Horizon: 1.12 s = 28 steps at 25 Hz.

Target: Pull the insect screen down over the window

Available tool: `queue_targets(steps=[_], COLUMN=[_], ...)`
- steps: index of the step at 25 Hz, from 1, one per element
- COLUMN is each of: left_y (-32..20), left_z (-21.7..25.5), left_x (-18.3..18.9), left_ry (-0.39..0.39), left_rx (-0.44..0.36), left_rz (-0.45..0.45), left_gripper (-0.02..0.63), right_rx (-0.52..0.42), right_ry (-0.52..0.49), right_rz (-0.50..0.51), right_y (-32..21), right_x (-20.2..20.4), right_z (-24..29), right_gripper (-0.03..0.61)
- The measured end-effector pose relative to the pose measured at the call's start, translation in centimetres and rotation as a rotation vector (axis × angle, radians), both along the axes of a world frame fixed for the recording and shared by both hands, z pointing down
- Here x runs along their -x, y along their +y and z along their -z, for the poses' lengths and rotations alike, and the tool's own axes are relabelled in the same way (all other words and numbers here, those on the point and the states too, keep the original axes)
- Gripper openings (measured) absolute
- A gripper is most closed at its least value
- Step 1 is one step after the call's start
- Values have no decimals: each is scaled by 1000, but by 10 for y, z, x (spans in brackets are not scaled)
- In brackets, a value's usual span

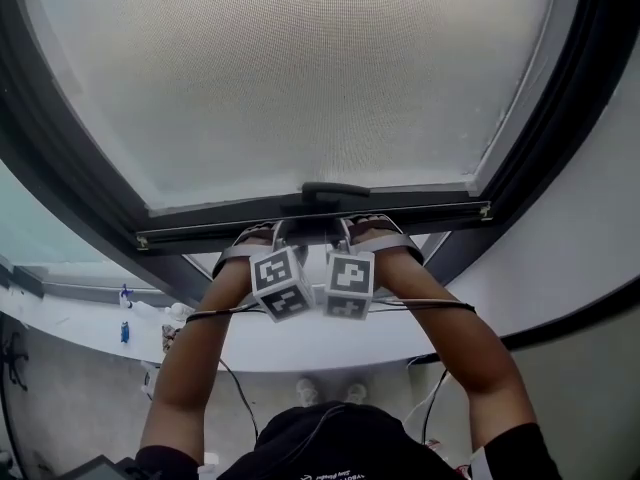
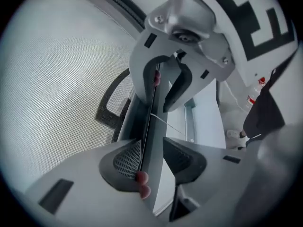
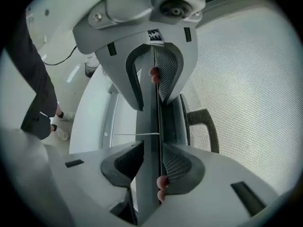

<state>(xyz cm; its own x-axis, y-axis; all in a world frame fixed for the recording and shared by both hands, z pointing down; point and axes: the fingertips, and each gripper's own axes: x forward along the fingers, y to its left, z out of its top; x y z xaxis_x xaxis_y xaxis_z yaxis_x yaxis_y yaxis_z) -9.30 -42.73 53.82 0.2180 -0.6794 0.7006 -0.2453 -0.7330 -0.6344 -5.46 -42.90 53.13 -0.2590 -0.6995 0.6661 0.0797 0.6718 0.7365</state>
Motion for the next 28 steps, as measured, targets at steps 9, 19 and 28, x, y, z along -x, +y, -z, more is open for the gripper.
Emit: queue_targets(steps=[9,19,28], left_y=[1,-6,-6], left_z=[5,10,12], left_x=[-5,-5,-4], left_ry=[46,43,36], left_rx=[-31,-53,-30], left_rz=[21,0,-5], left_gripper=[141,104,104], right_rx=[-2,-29,-11], right_ry=[-41,-81,-68], right_rz=[0,5,10], right_y=[0,-7,-7], right_x=[1,1,1], right_z=[1,7,9], right_gripper=[127,101,109])
